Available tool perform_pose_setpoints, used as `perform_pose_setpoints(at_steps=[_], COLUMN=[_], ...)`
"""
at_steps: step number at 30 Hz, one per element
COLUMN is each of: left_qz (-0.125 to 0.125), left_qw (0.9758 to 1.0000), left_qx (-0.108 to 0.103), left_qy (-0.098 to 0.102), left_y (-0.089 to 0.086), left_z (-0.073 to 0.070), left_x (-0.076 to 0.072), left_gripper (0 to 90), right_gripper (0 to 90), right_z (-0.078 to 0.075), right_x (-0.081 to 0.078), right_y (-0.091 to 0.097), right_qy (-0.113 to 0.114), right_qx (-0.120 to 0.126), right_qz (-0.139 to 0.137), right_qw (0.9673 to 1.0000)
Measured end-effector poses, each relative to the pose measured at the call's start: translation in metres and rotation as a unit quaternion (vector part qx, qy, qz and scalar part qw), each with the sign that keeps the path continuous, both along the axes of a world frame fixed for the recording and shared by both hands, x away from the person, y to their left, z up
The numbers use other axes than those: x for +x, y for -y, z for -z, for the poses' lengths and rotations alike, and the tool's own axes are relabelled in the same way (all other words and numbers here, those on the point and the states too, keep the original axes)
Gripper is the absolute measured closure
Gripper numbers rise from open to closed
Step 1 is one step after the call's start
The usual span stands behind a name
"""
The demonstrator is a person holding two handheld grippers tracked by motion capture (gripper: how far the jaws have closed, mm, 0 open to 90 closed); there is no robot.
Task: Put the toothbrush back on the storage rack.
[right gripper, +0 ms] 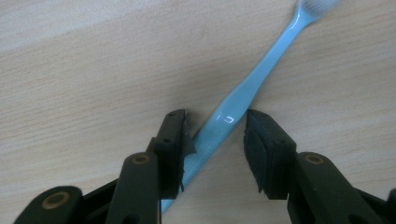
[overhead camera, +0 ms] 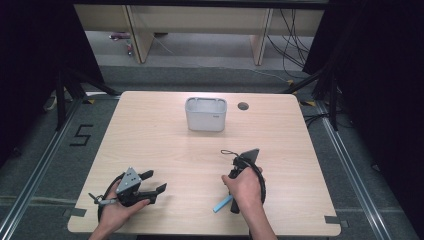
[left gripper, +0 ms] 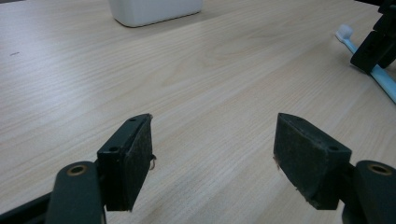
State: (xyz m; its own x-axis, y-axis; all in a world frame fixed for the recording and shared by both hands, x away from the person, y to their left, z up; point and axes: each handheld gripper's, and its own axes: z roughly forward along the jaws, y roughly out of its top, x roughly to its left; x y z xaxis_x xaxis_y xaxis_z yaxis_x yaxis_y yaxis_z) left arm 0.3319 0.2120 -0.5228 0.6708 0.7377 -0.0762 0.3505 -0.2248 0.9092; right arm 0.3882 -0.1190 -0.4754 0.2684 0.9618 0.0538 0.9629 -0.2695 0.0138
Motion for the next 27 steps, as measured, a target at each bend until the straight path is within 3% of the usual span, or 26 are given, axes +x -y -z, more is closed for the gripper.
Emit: perform_pose_setpoints(at_steps=[2,14,15,16,17,18,20,25,26,27], left_qz=[0.0,-0.004,-0.004,-0.002,-0.003,-0.003,-0.003,-0.003,-0.003,-0.001], left_qw=[1.0,1.0,1.0,1.0,1.0,1.0,1.0,1.0,1.0,1.0], left_qx=[0.0,0.003,0.003,-0.002,0.006,0.006,0.006,0.007,0.007,0.003], left_qy=[0.0,-0.003,-0.003,0.0,0.0,0.0,0.0,0.0,0.0,0.002], left_y=[0.0,-0.001,-0.001,0.0,-0.001,-0.001,-0.001,0.0,0.0,0.0], left_z=[0.0,-0.001,-0.001,0.0,-0.001,-0.001,-0.001,0.0,0.0,0.0], left_x=[0.0,-0.001,-0.001,-0.001,-0.001,-0.001,-0.001,-0.001,-0.001,-0.001], left_gripper=[27.7,27.7,27.7,27.7,27.7,27.7,27.7,27.8,27.8,27.8], right_gripper=[59.6,68.7,71.2,71.2,73.7,73.7,76.6,78.5,78.5,78.7], right_z=[0.0,0.0,-0.001,-0.001,-0.002,-0.003,-0.002,-0.002,-0.002,-0.004], right_x=[0.0,0.0,0.001,0.001,0.003,0.003,0.002,0.002,0.002,0.004], right_y=[-0.003,-0.002,0.001,0.001,-0.001,-0.001,0.005,0.009,0.009,0.002], right_qy=[-0.006,-0.015,-0.022,-0.022,-0.039,-0.037,-0.027,-0.03,-0.03,-0.042], right_qx=[0.006,-0.004,-0.008,-0.008,-0.004,-0.002,-0.008,-0.004,-0.004,0.001], right_qz=[0.022,0.007,-0.011,-0.011,0.006,0.001,-0.041,-0.074,-0.074,-0.041], right_qw=[0.9997,0.9999,0.9997,0.9997,0.9992,0.9993,0.9988,0.9968,0.9968,0.9983])
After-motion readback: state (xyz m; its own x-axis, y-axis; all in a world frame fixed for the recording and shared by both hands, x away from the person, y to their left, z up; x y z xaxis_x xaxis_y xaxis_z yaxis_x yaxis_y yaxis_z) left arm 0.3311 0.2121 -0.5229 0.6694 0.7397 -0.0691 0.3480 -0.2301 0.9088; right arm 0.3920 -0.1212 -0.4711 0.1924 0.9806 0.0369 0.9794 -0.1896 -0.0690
